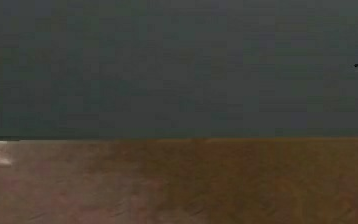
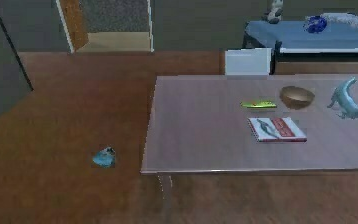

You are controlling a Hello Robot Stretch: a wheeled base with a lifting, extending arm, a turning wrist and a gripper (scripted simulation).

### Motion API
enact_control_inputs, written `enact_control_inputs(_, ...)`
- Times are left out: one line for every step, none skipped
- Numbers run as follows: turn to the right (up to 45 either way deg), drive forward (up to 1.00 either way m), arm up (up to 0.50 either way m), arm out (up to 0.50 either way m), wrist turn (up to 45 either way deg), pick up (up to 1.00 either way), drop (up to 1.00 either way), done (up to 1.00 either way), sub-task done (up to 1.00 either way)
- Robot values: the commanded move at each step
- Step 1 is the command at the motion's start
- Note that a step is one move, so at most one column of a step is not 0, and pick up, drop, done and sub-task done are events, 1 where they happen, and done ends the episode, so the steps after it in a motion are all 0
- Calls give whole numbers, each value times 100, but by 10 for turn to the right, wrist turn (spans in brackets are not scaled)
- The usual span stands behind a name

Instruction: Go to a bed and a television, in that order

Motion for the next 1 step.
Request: enact_control_inputs(0, 35, 0, 0, 0, 0, 0, 0, 0)
